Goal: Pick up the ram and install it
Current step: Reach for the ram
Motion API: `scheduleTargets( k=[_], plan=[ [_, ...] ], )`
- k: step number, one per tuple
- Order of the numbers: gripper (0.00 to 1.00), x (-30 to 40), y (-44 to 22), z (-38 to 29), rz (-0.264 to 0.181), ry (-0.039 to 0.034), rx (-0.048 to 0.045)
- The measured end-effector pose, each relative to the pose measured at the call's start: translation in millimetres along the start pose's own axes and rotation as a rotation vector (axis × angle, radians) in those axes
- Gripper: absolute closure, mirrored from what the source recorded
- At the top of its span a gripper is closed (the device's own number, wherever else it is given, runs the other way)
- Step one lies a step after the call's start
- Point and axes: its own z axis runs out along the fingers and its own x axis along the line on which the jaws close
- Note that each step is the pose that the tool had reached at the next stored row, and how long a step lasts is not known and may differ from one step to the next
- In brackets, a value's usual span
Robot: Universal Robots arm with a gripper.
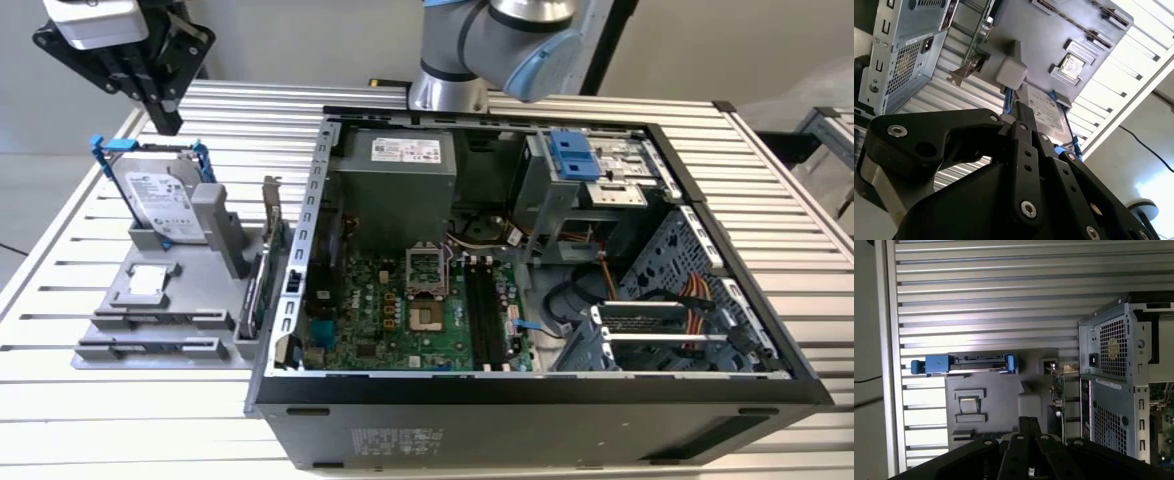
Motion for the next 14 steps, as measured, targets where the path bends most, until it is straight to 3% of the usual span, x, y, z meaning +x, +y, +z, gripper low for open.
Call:
scheduleTargets(
  k=[14],
  plan=[
    [1.00,8.6,-0.5,-0.2,0.000,0.0000,0.0000]
  ],
)
